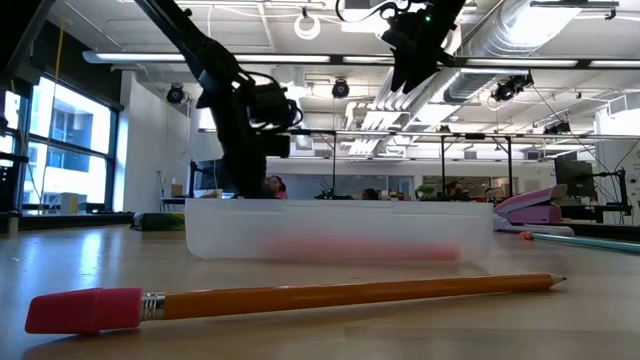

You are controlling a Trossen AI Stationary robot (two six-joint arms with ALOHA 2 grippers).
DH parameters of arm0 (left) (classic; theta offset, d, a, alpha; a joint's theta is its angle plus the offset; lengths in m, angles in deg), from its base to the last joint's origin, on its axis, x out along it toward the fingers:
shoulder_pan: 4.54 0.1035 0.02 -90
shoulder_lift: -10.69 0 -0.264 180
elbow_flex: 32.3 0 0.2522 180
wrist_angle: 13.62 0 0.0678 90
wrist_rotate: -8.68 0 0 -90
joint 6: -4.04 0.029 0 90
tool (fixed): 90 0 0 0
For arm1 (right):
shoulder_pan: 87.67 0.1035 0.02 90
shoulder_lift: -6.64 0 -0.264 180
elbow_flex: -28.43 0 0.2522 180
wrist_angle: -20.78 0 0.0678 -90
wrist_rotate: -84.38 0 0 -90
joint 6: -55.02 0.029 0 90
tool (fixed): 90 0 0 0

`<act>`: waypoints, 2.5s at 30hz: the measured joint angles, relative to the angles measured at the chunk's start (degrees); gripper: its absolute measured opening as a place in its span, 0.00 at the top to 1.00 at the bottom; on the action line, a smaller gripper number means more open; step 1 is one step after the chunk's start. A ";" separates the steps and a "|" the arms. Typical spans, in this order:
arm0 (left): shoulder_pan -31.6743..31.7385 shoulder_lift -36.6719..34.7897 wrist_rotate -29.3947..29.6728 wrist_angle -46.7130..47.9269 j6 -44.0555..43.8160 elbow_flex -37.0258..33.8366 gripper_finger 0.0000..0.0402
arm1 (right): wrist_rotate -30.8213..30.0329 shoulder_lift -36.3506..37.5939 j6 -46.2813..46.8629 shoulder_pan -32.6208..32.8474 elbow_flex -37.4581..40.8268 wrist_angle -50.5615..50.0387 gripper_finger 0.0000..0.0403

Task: Pack school essentials
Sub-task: Put the green scissors into the blue supply box

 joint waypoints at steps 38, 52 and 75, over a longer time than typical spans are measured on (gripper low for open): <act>0.04 5.75 2.68 -2.56 0.22 0.17 0.98 | -0.01 -0.02 0.42 0.00 0.00 -0.85 0.55; 0.19 5.00 -0.72 -2.00 0.32 0.05 0.99 | -0.02 -0.02 0.44 0.00 0.00 -2.34 0.55; 0.28 3.06 -1.97 -1.34 -0.09 -0.11 1.00 | -0.02 -0.02 0.44 0.00 0.00 -2.34 0.55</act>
